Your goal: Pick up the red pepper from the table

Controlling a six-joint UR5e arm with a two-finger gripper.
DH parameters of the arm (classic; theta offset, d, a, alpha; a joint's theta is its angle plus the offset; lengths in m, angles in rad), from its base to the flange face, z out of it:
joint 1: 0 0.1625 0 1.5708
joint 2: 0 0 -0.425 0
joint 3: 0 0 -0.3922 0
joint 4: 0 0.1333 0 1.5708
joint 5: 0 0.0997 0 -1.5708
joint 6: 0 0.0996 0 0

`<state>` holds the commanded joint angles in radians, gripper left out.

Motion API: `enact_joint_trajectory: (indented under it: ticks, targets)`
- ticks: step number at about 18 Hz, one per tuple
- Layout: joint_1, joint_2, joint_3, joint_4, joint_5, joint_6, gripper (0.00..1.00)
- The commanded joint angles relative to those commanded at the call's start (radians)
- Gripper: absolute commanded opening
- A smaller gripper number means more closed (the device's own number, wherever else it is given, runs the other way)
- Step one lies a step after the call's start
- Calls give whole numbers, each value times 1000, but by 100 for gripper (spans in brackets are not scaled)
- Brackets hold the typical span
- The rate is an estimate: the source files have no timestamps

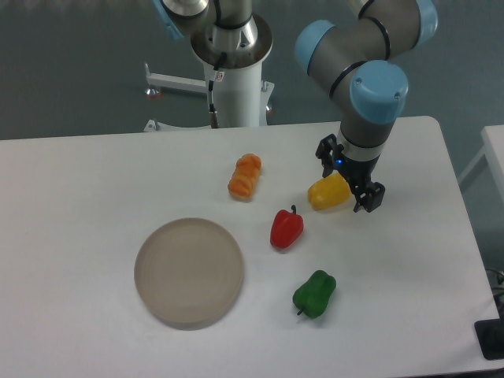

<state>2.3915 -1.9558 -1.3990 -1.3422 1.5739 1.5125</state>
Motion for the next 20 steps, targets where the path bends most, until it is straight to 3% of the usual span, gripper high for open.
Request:
enact_joint_trajectory:
  ticks: [8,13,17,20]
  targets:
    - [-3,6,-5,-6,0,-3,100]
    - [-5,17,-57,-3,-46,-23,100]
    - [-63,18,-107,8,-46,-188,100]
    - [-86,-12,-109,83,-48,-322,100]
